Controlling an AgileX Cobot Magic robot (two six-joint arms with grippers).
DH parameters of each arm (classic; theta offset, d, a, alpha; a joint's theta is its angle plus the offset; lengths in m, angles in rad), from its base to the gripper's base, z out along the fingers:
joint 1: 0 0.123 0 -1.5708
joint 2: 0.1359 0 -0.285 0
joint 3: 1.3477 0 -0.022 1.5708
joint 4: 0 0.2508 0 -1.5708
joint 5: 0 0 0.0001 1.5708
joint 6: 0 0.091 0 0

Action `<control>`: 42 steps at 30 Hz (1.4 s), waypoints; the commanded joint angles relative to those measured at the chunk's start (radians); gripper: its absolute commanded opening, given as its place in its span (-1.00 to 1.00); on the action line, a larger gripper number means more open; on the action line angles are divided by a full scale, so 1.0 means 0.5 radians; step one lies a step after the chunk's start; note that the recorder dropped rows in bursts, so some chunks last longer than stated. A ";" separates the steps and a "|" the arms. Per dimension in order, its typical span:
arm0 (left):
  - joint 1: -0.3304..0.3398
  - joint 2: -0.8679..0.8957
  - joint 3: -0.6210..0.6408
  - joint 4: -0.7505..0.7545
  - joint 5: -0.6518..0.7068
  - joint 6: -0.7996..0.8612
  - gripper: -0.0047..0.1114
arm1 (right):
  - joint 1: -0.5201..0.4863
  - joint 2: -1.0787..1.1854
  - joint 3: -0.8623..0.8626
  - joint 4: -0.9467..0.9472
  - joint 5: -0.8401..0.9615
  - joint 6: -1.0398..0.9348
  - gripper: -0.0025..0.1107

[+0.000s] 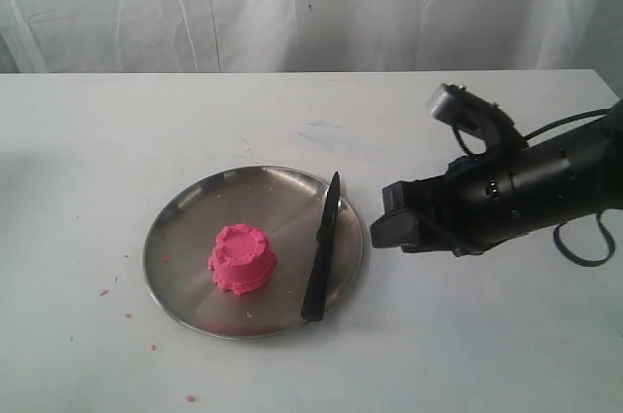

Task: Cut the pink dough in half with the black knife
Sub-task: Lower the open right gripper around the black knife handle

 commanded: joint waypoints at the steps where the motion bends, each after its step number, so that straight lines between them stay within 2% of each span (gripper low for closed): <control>1: 0.004 -0.007 0.008 -0.016 -0.005 -0.006 -0.92 | 0.123 0.224 -0.094 0.019 -0.037 -0.038 -0.25; 11: 0.004 -0.007 0.008 -0.016 -0.005 -0.006 -0.92 | 0.222 0.614 -0.358 0.078 -0.084 -0.030 -0.25; 13: 0.004 -0.007 0.008 -0.016 -0.005 -0.006 -0.92 | 0.225 0.667 -0.370 0.104 -0.084 -0.030 -0.18; 16: 0.004 -0.007 0.008 -0.016 -0.005 -0.006 -0.92 | 0.225 0.731 -0.370 0.209 -0.089 -0.083 -0.06; 22: 0.004 -0.007 0.008 -0.016 -0.005 -0.006 -0.92 | 0.225 0.803 -0.370 0.581 0.002 -0.344 -0.06; 26: 0.004 -0.007 0.008 -0.016 -0.005 -0.006 -0.92 | 0.225 0.833 -0.370 0.660 0.003 -0.365 -0.06; 36: 0.004 -0.007 0.008 -0.016 -0.005 -0.006 -0.92 | 0.230 0.838 -0.371 0.568 -0.081 -0.306 -0.06; 42: 0.004 -0.007 0.008 -0.016 -0.005 -0.006 -0.92 | 0.267 0.851 -0.533 0.165 -0.091 0.064 -0.06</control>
